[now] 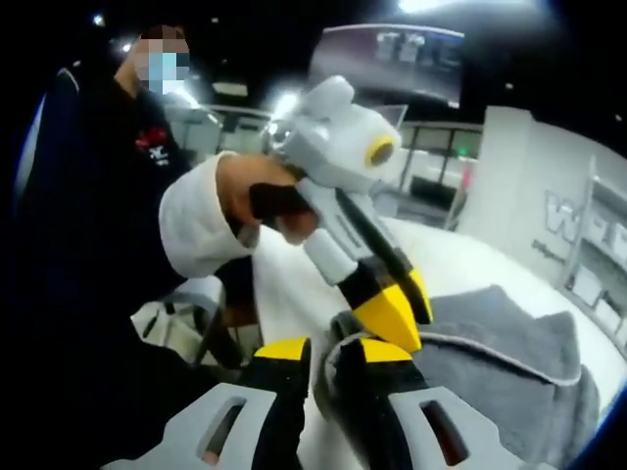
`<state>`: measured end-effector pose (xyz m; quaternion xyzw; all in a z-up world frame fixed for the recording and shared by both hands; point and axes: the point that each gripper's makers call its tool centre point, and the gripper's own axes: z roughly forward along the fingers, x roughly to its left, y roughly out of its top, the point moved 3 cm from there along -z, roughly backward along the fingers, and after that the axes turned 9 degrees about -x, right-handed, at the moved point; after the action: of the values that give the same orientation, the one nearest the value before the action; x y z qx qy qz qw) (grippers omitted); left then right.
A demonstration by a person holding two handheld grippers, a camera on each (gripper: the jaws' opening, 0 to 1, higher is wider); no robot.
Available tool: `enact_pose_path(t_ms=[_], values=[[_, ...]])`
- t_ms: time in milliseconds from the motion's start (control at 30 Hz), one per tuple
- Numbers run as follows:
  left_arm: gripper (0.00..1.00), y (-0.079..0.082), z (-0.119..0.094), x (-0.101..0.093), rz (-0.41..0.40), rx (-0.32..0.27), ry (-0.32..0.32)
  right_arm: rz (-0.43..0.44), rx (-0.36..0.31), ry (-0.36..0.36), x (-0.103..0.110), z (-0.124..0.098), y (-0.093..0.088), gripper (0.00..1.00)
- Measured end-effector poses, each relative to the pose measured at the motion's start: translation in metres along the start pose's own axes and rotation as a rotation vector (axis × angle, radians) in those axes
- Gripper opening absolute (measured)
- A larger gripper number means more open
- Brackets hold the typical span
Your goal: Open the folded towel by lifting each exposed corner and separating the folded layers until the towel lies flat within the target outline without major curled edges
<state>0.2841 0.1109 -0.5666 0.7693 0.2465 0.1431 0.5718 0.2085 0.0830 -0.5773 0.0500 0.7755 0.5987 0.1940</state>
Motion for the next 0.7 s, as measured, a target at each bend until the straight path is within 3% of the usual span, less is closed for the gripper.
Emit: enact_pose_path(t_ms=[433,700], values=[[0.10,-0.005,-0.003,-0.014,0.032,0.046,0.034,-0.013,0.003,-0.022,-0.007,-0.011,0.001,0.14],[0.07,-0.008,-0.006,-0.006,0.014,0.072,0.042,0.026,0.001,-0.065,-0.023,-0.023,0.001,0.14]])
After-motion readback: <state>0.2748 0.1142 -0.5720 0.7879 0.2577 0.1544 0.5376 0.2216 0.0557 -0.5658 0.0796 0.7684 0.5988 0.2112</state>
